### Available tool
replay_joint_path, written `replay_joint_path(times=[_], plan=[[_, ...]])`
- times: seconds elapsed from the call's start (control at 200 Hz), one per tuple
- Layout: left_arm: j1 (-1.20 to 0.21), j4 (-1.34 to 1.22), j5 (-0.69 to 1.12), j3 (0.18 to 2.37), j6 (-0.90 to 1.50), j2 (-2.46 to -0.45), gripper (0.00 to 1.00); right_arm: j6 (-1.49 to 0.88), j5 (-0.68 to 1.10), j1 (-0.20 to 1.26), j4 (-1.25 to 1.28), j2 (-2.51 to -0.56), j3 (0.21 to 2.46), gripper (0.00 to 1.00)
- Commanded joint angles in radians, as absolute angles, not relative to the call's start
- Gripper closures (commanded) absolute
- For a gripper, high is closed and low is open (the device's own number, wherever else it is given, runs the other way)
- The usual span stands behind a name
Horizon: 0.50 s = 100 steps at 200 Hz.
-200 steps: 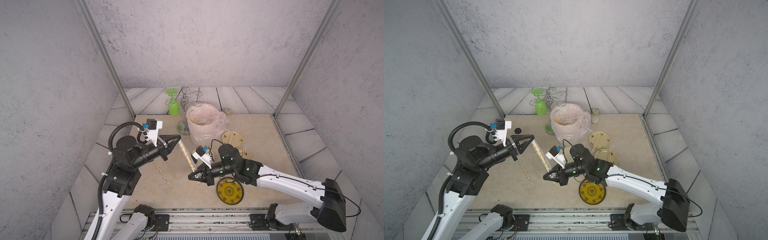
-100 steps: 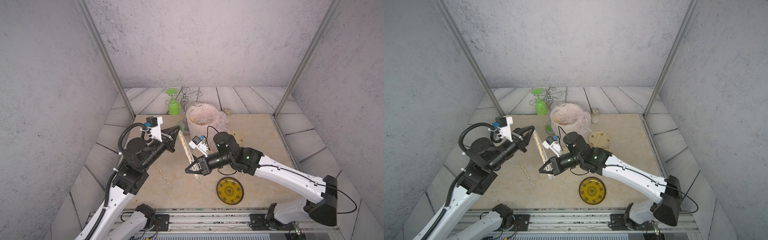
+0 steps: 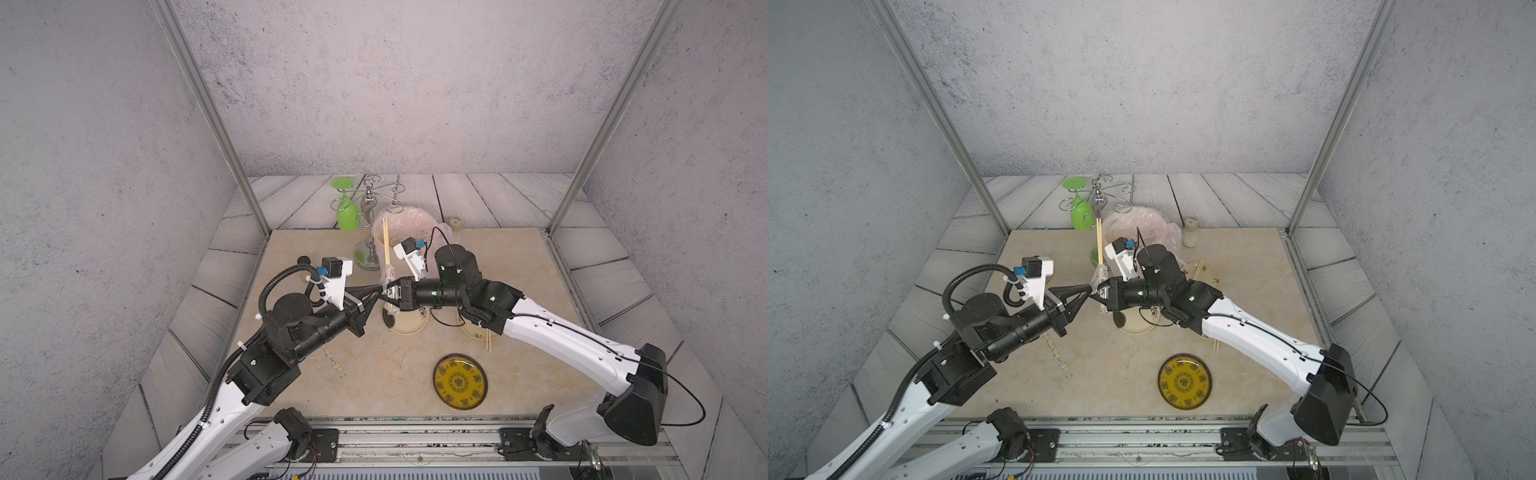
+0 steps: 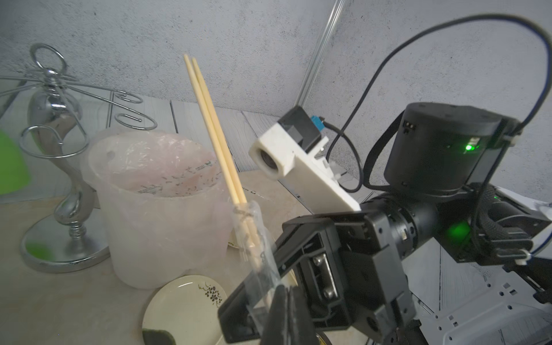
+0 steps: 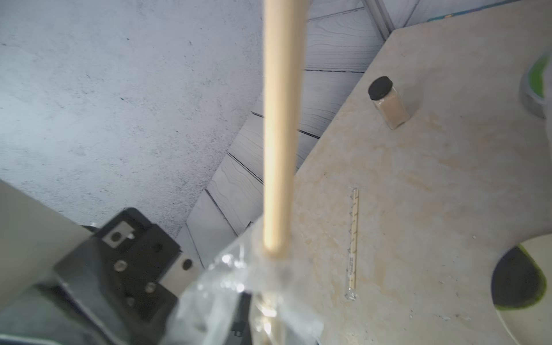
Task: Remove the packaging of disposable chopsticks
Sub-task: Remove the packet bag from the disposable chopsticks.
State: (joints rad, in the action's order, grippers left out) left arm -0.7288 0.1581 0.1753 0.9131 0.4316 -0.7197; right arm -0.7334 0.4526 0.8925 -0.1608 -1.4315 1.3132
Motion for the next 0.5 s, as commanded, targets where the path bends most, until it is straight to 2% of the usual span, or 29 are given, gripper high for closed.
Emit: replay_joint_path(times=[0.0, 0.06, 0.135, 0.19, 0.21, 0.305, 0.495], plan=[[-0.734, 0.183, 0.142, 0.965, 0.403, -0.689, 1.0, -0.659, 0.37, 0.891, -0.194, -1.325, 1.281, 1.0], [-0.735, 0.206, 0.165, 0.986, 0.386, -0.685, 0.99, -0.618, 0.364, 0.892, -0.201, -1.299, 1.26, 1.0], [-0.733, 0.222, 0.196, 1.006, 0.374, -0.67, 0.44, -0.556, 0.377, 0.891, -0.21, -1.263, 1.243, 1.0], [-0.733, 0.24, 0.186, 1.024, 0.373, -0.655, 0.11, -0.501, 0.409, 0.892, -0.219, -1.239, 1.232, 1.0], [-0.733, 0.243, 0.188, 1.033, 0.367, -0.649, 0.05, -0.482, 0.413, 0.892, -0.226, -1.233, 1.229, 1.0], [-0.732, 0.277, 0.188, 1.103, 0.344, -0.65, 0.02, -0.376, 0.452, 0.891, -0.258, -1.197, 1.214, 1.0], [-0.729, 0.257, 0.12, 1.179, 0.279, -0.713, 0.04, -0.166, 0.552, 0.892, -0.313, -1.141, 1.178, 1.0]])
